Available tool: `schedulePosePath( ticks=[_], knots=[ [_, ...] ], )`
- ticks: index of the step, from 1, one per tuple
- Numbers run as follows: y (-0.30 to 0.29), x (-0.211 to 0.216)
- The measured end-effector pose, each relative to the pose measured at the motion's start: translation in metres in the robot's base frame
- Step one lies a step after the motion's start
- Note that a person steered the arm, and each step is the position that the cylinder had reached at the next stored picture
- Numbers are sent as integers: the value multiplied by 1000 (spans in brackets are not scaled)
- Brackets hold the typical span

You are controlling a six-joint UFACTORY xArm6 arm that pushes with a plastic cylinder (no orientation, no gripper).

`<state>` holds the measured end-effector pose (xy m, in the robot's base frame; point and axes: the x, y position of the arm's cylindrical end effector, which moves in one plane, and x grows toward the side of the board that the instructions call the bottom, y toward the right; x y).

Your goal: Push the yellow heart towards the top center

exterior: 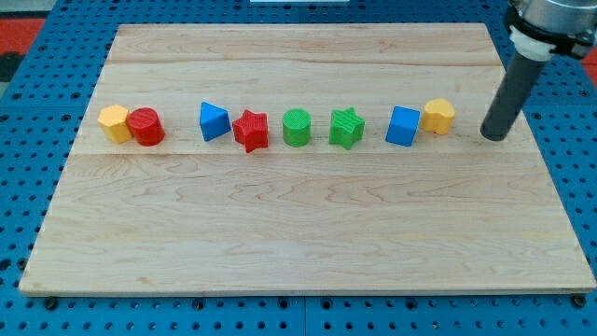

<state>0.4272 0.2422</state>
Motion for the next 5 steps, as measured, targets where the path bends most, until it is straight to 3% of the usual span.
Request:
schedulePosePath(
  ticks=[1,3,4,5],
  knots=[
    [-28,-10],
    [-112,-116],
    [-116,-130],
    [-49,-129]
  ],
)
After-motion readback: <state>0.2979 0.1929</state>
